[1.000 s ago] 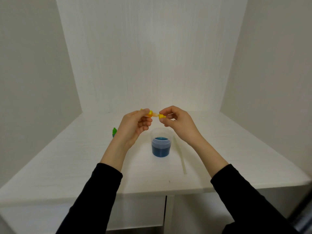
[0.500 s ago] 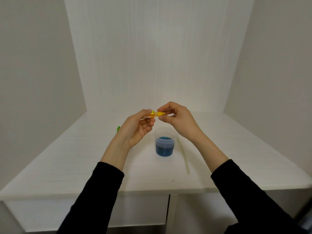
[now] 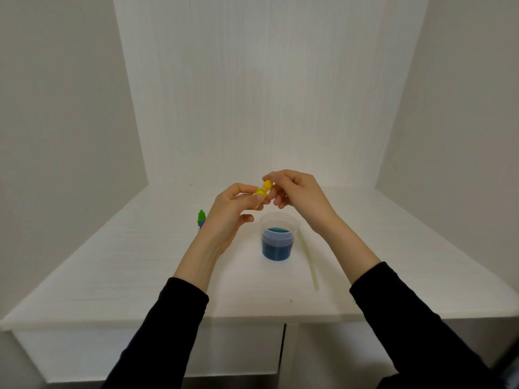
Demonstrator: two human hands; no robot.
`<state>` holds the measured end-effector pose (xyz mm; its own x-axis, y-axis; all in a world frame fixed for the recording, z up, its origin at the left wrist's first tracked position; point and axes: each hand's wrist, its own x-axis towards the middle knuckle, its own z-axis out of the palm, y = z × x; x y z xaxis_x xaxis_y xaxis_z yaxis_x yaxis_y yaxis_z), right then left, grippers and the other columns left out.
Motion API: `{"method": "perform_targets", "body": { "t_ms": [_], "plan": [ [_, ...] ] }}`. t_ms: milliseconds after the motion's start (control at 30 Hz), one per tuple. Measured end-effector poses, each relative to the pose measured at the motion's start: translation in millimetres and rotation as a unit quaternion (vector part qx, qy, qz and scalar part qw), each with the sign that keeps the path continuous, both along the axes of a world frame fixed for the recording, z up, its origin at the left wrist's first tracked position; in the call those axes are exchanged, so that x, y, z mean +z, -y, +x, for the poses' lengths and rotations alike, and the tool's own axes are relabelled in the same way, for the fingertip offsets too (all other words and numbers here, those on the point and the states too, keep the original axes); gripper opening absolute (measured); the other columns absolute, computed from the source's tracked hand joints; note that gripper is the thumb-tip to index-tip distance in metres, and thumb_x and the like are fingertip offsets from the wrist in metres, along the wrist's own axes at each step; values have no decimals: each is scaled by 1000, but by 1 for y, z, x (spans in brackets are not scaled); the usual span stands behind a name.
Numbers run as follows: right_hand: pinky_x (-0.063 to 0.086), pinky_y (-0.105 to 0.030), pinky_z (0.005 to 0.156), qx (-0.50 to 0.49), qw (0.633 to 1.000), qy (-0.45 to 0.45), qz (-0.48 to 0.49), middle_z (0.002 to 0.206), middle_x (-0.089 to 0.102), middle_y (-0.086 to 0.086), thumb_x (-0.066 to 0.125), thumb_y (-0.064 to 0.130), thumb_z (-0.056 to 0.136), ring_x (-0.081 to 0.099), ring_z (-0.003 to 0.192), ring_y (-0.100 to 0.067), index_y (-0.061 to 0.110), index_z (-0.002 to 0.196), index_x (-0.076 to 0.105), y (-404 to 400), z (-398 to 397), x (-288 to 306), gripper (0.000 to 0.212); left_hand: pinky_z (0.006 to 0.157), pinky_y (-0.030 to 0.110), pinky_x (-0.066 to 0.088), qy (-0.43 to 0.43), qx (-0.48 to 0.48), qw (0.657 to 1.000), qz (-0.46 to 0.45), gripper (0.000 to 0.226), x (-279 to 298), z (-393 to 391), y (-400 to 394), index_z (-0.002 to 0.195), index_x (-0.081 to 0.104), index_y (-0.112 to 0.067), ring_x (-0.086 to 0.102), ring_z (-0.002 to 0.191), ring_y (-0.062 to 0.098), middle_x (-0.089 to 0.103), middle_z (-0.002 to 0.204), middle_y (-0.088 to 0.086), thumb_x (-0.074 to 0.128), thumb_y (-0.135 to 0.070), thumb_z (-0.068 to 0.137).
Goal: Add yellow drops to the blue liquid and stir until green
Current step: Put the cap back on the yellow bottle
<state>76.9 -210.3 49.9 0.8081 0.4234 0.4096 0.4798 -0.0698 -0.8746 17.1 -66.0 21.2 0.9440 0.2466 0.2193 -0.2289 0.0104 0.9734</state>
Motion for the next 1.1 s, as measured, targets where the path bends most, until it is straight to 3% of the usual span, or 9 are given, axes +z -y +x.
{"method": "perform_targets", "body": {
  "t_ms": [100,200,267,433,567,733,800,900,1100],
  "plan": [
    [50,-23,57,12,999,-23,-22,65,66,-1,59,26,90,57,53,-8,11,89,68,4,1,0,18,69,26,45,3,-8,1000,-2,15,-1,0,-2,103,64,-7,64,84,13,75,86,-2,65,-9,88],
    [41,-23,55,-89,988,1,-128,58,56,2,59,52,84,48,47,-8,13,66,55,2,2,1,43,68,25,46,0,-18,1000,25,21,0,-1,1,107,63,-3,64,85,13,77,93,2,67,-11,88],
    [39,-24,59,-127,979,18,-158,65,55,3,52,61,83,48,57,-9,14,71,54,-3,1,1,48,68,25,45,-2,-25,999,27,18,-1,-1,5,104,63,-6,64,83,10,77,94,2,66,-14,89],
    [36,-18,49,-41,999,-9,-20,58,53,11,48,35,93,46,49,-4,18,102,67,-3,-6,1,27,70,28,43,-8,-50,998,-34,6,0,0,7,97,65,-13,61,84,14,76,95,7,60,-16,94],
    [37,-21,48,9,1000,-12,2,56,50,4,58,28,90,42,49,-10,12,90,70,4,-5,-3,20,68,26,43,-1,-53,998,-41,3,-1,-1,4,93,65,-12,62,81,13,76,94,6,63,-11,91],
    [38,-21,53,-85,996,-19,-8,47,49,12,69,41,80,44,45,-5,16,61,51,-5,-4,-6,37,60,12,45,53,71,995,49,18,-6,1,14,84,62,-17,62,72,-3,74,88,1,76,-7,80],
    [38,-26,57,-130,991,-16,-16,58,53,2,69,45,79,46,53,-11,15,59,47,-9,-3,-8,41,59,5,43,78,126,982,114,26,-7,3,20,79,57,-21,57,67,-12,66,82,-9,78,-6,77],
    [38,-26,59,-166,985,-5,-47,69,55,-4,64,51,80,47,61,-14,13,64,49,-11,-4,-8,45,61,4,42,94,164,967,171,32,-6,4,24,77,53,-25,54,69,-15,61,79,-14,79,-6,75],
    [35,-21,45,-15,997,-54,59,61,53,5,51,31,92,44,53,-9,15,100,68,-6,-9,-3,24,58,8,45,95,88,990,51,18,2,2,15,84,61,-17,62,63,-7,72,78,-6,75,-7,80]
  ]
}}
